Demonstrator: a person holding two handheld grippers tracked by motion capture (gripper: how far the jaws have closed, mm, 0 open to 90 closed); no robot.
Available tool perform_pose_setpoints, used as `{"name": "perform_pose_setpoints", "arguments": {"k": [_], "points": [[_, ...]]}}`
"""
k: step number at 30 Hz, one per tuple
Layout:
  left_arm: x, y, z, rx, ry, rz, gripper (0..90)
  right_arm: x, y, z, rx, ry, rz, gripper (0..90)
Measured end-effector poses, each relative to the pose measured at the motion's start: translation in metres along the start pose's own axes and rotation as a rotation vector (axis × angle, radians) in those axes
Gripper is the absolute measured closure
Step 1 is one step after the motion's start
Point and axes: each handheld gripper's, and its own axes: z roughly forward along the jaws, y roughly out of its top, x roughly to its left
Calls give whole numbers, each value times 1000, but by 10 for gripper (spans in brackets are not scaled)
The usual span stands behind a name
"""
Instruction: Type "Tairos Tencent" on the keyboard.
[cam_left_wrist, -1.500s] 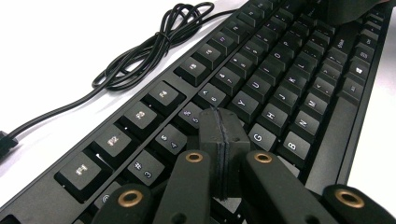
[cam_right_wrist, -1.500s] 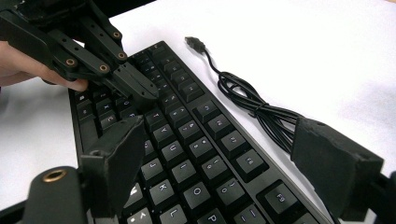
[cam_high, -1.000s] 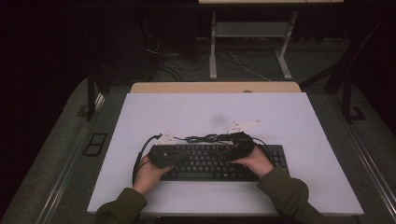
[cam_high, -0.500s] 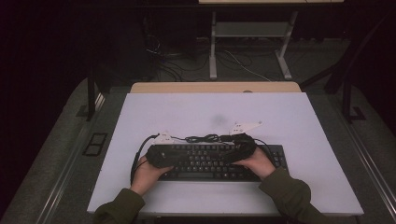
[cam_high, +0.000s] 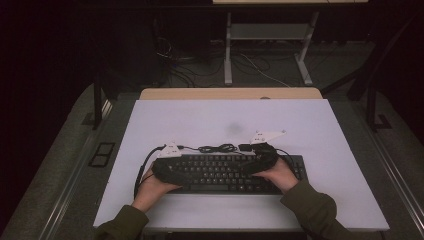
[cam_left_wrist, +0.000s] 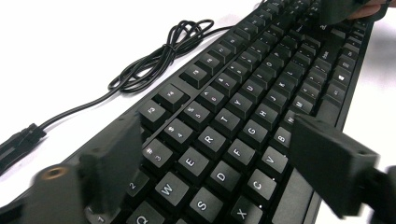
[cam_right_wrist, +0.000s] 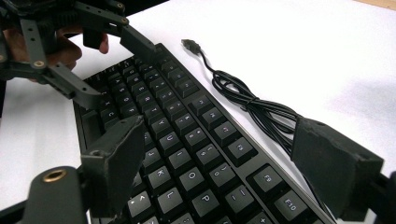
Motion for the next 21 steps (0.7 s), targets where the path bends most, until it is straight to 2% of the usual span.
{"name": "perform_pose_setpoints", "arguments": {"k": [5,10,14,18,19,20,21], "points": [[-1,-1,0,-6,6,-3,111,-1,0,-1,0,-4,3,174],[0,-2,-1,-3,3,-1,109,0,-1,-1,9,4,9,183],[0,-2,-2,-5,3,2,109,1,-1,-1,16,11,4,242],[0,-2,-2,-5,4,3,109,3,-2,-1,21,12,-5,341],[0,-3,-2,-4,3,3,109,3,-2,-1,21,17,-10,415],[0,-3,-2,-5,2,2,109,3,-2,-1,28,44,-13,463],[0,-3,-2,-5,2,1,109,4,-2,-1,34,39,-16,487]]}}
